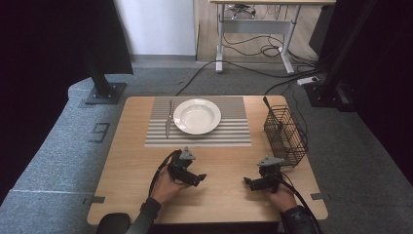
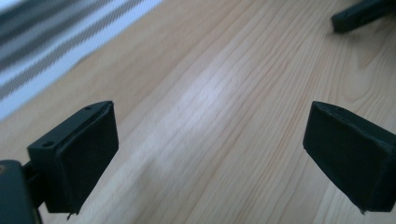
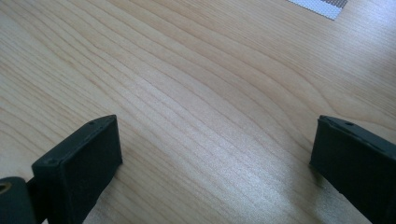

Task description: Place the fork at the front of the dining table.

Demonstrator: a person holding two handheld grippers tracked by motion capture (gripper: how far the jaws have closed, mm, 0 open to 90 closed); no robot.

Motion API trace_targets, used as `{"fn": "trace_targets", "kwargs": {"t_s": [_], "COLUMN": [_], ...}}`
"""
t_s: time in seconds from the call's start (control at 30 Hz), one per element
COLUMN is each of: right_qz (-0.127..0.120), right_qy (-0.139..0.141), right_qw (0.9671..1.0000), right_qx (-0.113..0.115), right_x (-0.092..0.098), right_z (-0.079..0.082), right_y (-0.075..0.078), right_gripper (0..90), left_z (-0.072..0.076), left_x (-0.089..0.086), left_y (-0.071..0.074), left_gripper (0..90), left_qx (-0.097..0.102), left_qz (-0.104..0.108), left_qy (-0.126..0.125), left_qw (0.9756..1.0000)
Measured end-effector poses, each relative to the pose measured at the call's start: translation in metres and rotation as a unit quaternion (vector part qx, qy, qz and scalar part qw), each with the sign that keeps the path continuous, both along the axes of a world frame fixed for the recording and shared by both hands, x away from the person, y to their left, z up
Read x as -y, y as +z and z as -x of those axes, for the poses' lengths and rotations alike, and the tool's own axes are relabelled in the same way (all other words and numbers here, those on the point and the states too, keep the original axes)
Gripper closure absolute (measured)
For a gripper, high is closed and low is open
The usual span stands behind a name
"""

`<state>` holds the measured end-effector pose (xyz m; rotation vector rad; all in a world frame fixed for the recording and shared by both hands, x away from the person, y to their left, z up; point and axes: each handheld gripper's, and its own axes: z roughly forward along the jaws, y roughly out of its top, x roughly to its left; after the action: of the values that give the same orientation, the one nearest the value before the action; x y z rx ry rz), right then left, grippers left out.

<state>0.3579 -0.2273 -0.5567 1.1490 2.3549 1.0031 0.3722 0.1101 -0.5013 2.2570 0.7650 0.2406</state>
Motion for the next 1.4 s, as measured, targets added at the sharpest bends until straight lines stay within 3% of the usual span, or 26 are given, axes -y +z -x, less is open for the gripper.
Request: {"fn": "trace_targets", "kwargs": {"t_s": [0.2,0.37,0.57,0.87,1.03,1.4], "right_qz": [0.000,0.000,0.000,0.000,0.000,0.000], "right_qy": [0.000,0.000,0.001,0.002,0.003,0.004], "right_qw": [1.0000,1.0000,1.0000,1.0000,1.0000,1.0000], "right_qx": [0.000,0.000,0.001,0.001,0.001,0.001], "right_x": [0.000,0.000,0.000,0.000,0.000,0.000], "right_z": [0.000,0.000,0.000,0.000,0.000,0.000], "right_y": [0.000,0.000,0.000,0.000,0.000,-0.001], "right_gripper": [0.9,0.7,0.6,0.5,0.3,0.0], "left_z": [-0.010,-0.019,-0.034,-0.056,-0.067,-0.078], "left_x": [0.017,0.031,0.059,0.091,0.110,0.155], "left_y": [0.021,0.034,0.056,0.081,0.092,0.104], "left_gripper": [5.4,5.8,6.5,9.6,11.7,14.8], "left_qx": [0.016,0.022,0.037,0.046,0.047,0.051], "left_qz": [-0.009,-0.004,-0.008,0.005,0.020,0.017], "left_qy": [-0.016,-0.030,-0.055,-0.078,-0.090,-0.122], "left_qw": [0.9997,0.9993,0.9977,0.9959,0.9946,0.9911]}}
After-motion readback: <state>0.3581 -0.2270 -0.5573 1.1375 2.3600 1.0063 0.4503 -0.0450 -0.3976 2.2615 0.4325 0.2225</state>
